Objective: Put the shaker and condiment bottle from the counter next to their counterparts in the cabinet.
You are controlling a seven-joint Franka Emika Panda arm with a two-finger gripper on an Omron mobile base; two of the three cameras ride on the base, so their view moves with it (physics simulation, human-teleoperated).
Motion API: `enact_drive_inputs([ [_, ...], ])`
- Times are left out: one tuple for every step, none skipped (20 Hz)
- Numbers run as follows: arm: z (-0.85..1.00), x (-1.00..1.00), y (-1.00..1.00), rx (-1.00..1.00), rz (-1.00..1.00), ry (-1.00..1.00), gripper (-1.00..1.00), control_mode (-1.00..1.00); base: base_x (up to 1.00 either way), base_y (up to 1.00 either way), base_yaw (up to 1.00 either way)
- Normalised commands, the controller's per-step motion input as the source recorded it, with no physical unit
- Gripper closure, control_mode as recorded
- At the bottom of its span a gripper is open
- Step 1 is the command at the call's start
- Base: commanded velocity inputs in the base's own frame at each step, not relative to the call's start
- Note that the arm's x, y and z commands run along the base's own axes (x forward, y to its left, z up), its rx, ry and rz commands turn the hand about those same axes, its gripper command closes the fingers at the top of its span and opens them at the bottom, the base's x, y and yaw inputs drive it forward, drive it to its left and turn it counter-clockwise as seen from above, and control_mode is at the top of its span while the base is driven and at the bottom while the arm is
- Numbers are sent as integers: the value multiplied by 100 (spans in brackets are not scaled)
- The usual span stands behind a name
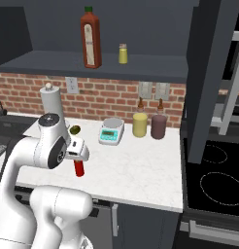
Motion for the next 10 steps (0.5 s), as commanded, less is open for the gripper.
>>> enact_drive_inputs([
  [-14,-4,1,2,0,0,-100,-100,0,0,0],
  [0,0,1,2,0,0,-100,-100,0,0,0],
  [0,0,1,2,0,0,-100,-100,0,0,0],
  [0,0,0,1,0,0,-100,-100,0,0,0],
  [0,0,0,1,0,0,-100,-100,0,0,0],
  [0,0,0,1,0,0,-100,-100,0,0,0],
  [0,0,0,1,0,0,-100,-100,0,0,0],
  [-6,0,5,0,0,0,-100,-100,0,0,0],
  [-14,2,7,0,0,-5,-100,-100,0,0,0],
  [-19,19,15,0,0,-17,-100,-100,0,0,0],
])
